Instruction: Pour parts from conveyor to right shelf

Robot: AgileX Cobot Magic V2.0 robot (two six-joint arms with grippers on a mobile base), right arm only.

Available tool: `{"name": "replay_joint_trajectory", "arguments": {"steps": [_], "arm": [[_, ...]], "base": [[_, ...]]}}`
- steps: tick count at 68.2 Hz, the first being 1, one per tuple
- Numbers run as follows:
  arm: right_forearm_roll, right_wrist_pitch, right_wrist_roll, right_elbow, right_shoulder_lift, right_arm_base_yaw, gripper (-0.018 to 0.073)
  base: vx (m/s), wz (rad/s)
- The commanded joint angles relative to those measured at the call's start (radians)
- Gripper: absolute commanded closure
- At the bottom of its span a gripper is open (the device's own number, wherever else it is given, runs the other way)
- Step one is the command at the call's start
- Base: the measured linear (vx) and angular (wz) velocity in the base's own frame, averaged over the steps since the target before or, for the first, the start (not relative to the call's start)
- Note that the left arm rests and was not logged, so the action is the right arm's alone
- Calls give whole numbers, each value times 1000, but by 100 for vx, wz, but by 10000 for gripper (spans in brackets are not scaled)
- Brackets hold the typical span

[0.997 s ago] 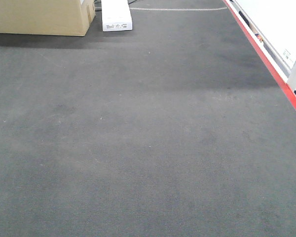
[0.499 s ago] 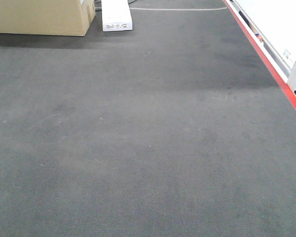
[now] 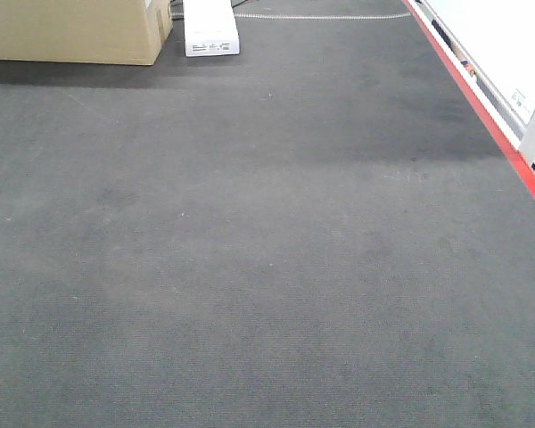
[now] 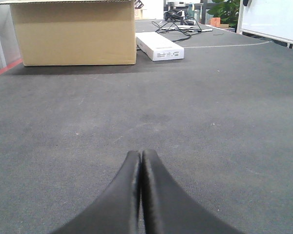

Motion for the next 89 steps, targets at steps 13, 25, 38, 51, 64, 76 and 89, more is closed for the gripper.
{"name": "replay_joint_trajectory", "arguments": {"steps": [13,25,38,51,64,76,89], "arm": [[-6,-78,-7,-26,12,-6,565],[-6,-78,-7,-26,12,-6,565],[-6,-78,-7,-26,12,-6,565],[-6,-78,-7,-26,12,-6,565],[-6,-78,-7,-26,12,-6,565],[-6,-78,-7,-26,12,-6,565],[-6,-77,-7,-26,14,-6,565]], "base": [[0,0],[0,0],[0,0],[0,1],[0,2],[-2,-3],[-9,-6]]}}
